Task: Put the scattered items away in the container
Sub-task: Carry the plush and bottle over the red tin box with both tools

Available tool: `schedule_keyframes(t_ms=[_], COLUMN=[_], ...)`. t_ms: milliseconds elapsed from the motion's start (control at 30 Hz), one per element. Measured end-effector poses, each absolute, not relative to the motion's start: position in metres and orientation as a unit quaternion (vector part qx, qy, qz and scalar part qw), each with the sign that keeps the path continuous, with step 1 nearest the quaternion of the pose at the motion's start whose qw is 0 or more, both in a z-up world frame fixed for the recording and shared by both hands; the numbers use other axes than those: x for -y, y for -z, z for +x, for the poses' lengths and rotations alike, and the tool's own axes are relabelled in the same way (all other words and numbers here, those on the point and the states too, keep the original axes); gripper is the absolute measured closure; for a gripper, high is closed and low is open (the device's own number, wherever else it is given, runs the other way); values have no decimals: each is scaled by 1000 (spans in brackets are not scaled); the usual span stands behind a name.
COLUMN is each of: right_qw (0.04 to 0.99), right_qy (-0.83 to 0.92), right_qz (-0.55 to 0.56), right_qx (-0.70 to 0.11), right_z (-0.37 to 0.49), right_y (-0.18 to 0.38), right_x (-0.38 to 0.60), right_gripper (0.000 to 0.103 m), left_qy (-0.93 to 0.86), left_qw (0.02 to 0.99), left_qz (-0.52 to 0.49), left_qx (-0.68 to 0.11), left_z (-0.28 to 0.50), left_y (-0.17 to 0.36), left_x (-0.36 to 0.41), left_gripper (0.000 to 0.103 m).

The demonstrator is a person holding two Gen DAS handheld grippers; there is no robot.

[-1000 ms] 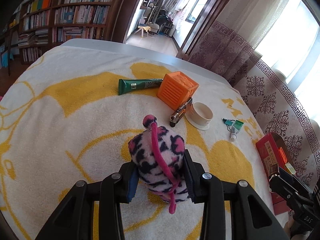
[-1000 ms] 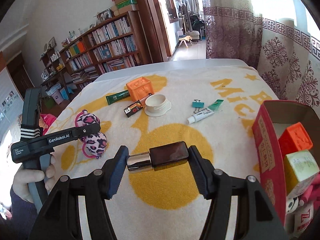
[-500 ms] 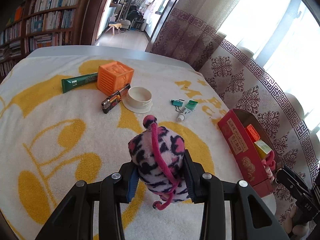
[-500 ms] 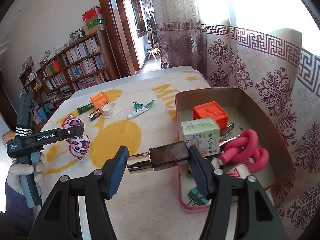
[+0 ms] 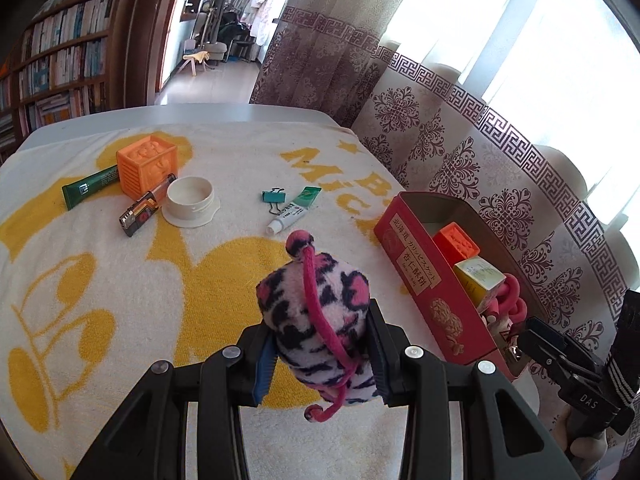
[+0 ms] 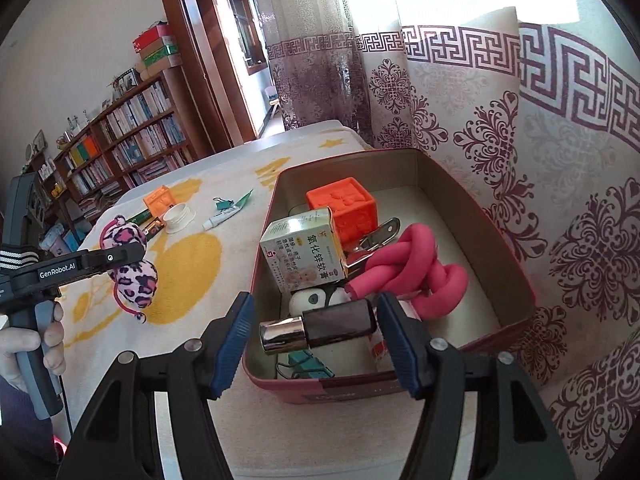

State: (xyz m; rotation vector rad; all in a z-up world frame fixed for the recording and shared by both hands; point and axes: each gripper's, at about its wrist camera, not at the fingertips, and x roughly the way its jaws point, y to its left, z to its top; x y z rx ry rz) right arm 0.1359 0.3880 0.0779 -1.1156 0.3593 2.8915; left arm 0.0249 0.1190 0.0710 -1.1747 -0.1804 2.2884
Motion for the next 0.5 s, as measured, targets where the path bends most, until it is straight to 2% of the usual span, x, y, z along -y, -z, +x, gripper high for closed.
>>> schedule_keyframes(t_ms=[100, 233, 500], right_qw=[9, 9, 17], right_qy=[-928, -928, -941], right_qz=[-347, -340, -319], right_qx=[-137, -153, -110], right_z=[141, 148, 162], right_y=[-77, -75, -78], right_x=[-399, -411, -409], right_gripper=[27, 27, 27], left_qy=[-852, -850, -837], left_qw=[282, 295, 341], left_qz=[-437, -435, -428], left_qx=[56, 45, 24], left_z=[29, 35, 52], left_y=[-74, -81, -95], left_x=[-131, -149, -197], left_gripper=[62, 62, 62])
